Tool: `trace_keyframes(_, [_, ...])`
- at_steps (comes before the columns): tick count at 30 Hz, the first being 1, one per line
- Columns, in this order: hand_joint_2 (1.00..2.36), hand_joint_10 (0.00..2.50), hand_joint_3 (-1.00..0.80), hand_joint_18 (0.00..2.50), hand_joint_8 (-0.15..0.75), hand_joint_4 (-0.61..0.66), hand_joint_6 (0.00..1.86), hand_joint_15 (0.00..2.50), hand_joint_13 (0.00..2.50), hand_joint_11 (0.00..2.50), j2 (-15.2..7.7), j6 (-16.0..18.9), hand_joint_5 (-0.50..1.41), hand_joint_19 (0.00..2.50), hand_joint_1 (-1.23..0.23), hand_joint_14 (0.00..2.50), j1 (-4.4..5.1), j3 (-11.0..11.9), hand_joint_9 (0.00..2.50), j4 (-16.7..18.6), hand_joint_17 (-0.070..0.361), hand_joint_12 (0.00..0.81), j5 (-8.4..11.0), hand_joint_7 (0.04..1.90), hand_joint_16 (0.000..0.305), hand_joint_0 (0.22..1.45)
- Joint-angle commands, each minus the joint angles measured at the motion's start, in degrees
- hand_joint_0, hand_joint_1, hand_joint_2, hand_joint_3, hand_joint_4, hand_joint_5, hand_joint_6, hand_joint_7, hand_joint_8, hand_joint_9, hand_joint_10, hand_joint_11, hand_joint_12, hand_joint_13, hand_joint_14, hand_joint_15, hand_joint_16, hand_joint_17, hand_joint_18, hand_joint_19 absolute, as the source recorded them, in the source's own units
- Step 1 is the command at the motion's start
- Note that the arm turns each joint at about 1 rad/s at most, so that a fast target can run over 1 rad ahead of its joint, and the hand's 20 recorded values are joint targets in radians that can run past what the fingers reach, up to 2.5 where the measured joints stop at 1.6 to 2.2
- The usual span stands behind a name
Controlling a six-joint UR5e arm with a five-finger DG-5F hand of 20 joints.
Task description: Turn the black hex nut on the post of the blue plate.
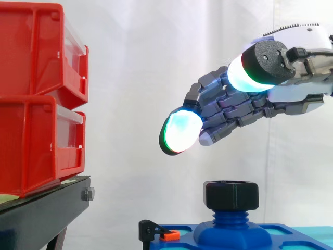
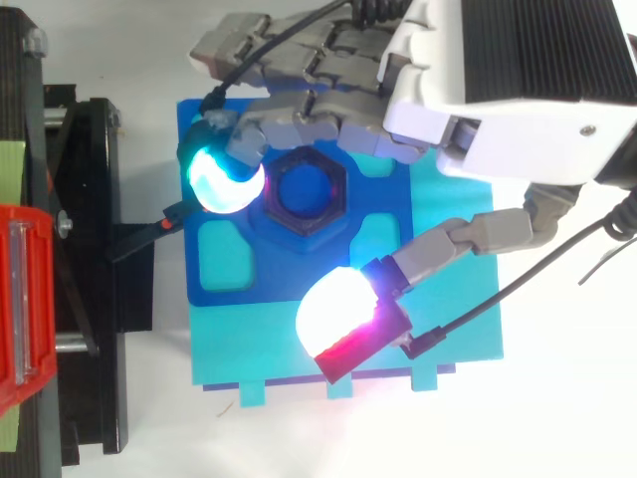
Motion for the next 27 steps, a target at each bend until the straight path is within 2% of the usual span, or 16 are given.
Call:
trace_keyframes(1, [1.00,0.00,-0.50,0.19,0.295,0.25,0.50,0.01,0.10,0.00,0.1,-0.5,-0.24,0.30,-0.40,0.00,0.03,0.0,0.08,0.1,0.140,0.422,0.05,0.70,0.062,0.37])
trace_keyframes(12, [1.00,0.00,-0.50,0.18,0.297,0.26,0.50,0.00,0.10,0.00,0.0,-1.0,-0.24,0.30,-0.39,0.00,-0.06,-0.2,0.09,-0.3,0.138,0.419,0.23,0.71,0.061,0.37])
trace_keyframes(14, [1.00,0.00,-0.50,0.18,0.297,0.26,0.50,0.01,0.10,0.00,0.0,-1.0,-0.24,0.30,-0.39,0.00,-0.06,-1.9,0.10,0.3,0.138,0.418,0.14,0.71,0.061,0.37])
trace_keyframes(17, [1.00,0.00,-0.50,0.18,0.299,0.26,0.50,0.01,0.10,0.00,0.0,-0.6,-0.24,0.30,-0.39,0.00,-0.14,-3.1,0.10,2.4,0.137,0.418,0.23,0.71,0.061,0.37])
trace_keyframes(27, [1.00,0.00,-0.50,0.19,0.298,0.26,0.50,0.01,0.10,0.00,0.0,-1.0,-0.24,0.30,-0.39,0.00,-0.85,-3.1,0.10,3.3,0.136,0.416,-0.03,0.71,0.060,0.38])
